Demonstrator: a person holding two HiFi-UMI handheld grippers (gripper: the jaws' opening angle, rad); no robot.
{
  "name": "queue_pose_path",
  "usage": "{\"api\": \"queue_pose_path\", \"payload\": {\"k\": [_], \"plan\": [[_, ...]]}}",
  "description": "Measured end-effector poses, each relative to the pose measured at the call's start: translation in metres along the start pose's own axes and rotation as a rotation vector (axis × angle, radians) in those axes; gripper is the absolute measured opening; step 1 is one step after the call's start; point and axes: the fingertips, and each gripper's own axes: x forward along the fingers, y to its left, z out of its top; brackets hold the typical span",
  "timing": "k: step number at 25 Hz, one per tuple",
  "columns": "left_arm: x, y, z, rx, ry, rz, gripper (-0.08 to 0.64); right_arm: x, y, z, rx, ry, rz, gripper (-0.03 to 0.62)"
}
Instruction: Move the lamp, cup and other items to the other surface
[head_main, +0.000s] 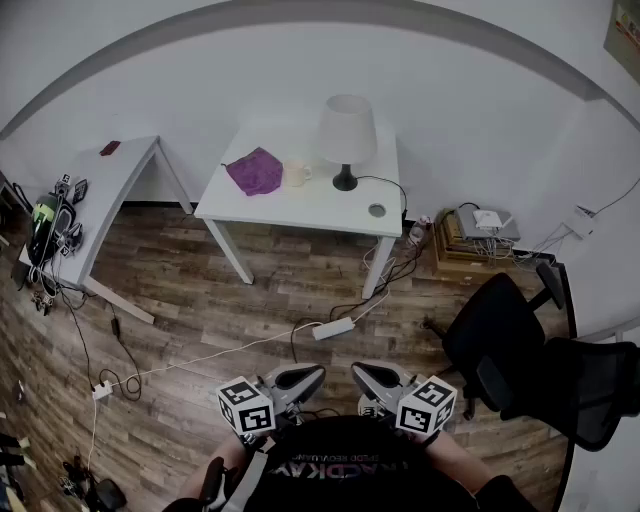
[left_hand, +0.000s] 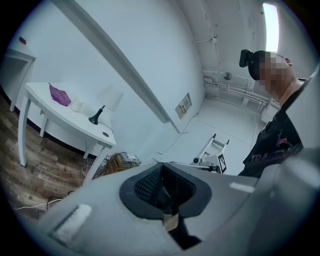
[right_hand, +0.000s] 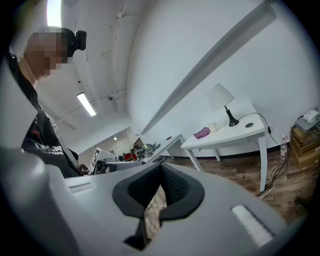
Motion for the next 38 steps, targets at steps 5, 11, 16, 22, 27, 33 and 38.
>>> {"api": "queue_pose_path", "payload": {"k": [5,11,16,22,27,33,38], "plan": [[-0.002,-0.001,0.001,-0.007,0.001,0.005,0.002,0.001,0.002,0.000,-0.001,0.005,0.001,0.003],[-0.003,-0.003,0.001,-0.008,-0.005,0.016,0.002,-0.001,0.004,0.001,-0.002,0.001,0.015,0.005],[-0.002,-0.001,0.001,-0.004,-0.013,0.028,0.002,-0.004,-0.001,0.006,0.010,-0.010,0.020,0.005],[0.001,0.001,0.002,-0.005,-0.021,0.066,0.002,-0.007,-0.009,0.012,0.035,-0.010,0.051,0.005],[0.013,0.001,0.007,-0.009,-0.040,0.108,0.002,-0.017,-0.025,0.025,0.029,-0.009,0.073,0.006],[0.036,0.003,0.004,-0.014,-0.073,0.169,0.002,-0.039,-0.052,0.041,0.028,0.013,0.098,0.006],[0.053,0.012,0.009,-0.044,-0.104,0.236,0.002,-0.055,-0.083,0.046,0.057,0.054,0.101,0.006]]}}
